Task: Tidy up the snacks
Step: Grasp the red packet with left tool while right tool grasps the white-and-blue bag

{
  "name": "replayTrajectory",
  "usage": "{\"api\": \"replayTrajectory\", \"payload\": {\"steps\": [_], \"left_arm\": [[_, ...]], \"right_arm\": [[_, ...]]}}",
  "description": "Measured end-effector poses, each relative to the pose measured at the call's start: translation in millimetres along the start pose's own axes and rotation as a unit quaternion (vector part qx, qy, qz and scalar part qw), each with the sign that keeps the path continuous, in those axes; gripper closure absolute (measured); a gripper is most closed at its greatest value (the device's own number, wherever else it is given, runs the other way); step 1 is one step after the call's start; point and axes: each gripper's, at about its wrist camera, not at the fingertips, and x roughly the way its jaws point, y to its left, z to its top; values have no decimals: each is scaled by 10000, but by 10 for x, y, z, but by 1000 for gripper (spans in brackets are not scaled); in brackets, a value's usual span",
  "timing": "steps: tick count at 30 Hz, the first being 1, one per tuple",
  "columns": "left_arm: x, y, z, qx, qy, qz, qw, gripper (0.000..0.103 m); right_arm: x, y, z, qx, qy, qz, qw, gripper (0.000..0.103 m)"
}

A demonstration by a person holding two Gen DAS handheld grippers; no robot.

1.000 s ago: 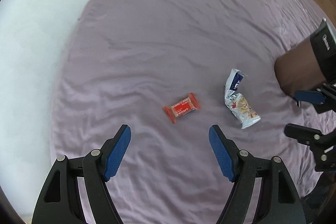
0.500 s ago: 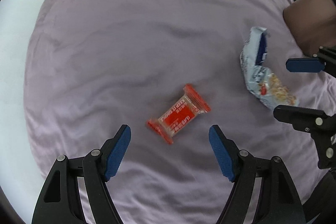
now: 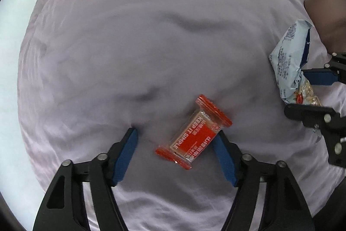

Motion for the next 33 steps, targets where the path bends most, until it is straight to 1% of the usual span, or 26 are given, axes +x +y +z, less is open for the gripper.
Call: {"api": "replayTrajectory", "payload": {"steps": [1,3,6,8,11,13,15,17,23,26,33], "left_arm": [[-5,-7,3,0,3,-52,10000,47],[-9,-2,22,34,-4,-137,9999,63],[-25,-26,16,69,-19,-209,9998,70],[-45,-19,-14,46,-42,-237,9997,72],[-66,15,-87,12,-91,-229,9997,74],[-92,18,-95,-40,-130,-222,9997,75],[-132,31,-154,-100,-164,-243,9995,79],[-162,36,-140,-221,-189,-333,9990,84],[-272,99,-244,-540,-309,-539,9966,84],[-380,212,-290,-688,-375,-692,9945,84],[-634,318,-514,-873,-517,-808,9916,84]], "right_arm": [[-9,-18,-4,28,-23,28,10000,103],[-34,-59,-32,85,-57,95,9999,103],[-65,-84,-51,116,-108,146,9998,103],[-109,-113,-76,153,-158,186,9996,103],[-245,-290,-164,199,-207,255,9993,103],[-303,-332,-188,228,-243,268,9991,103],[-340,-336,-198,244,-283,266,9989,103],[-368,-321,-198,232,-320,251,9989,103],[-459,-287,-227,204,-432,256,9985,103],[-536,-268,-287,155,-476,277,9984,103],[-787,-225,-488,-80,-562,363,9977,103]]}}
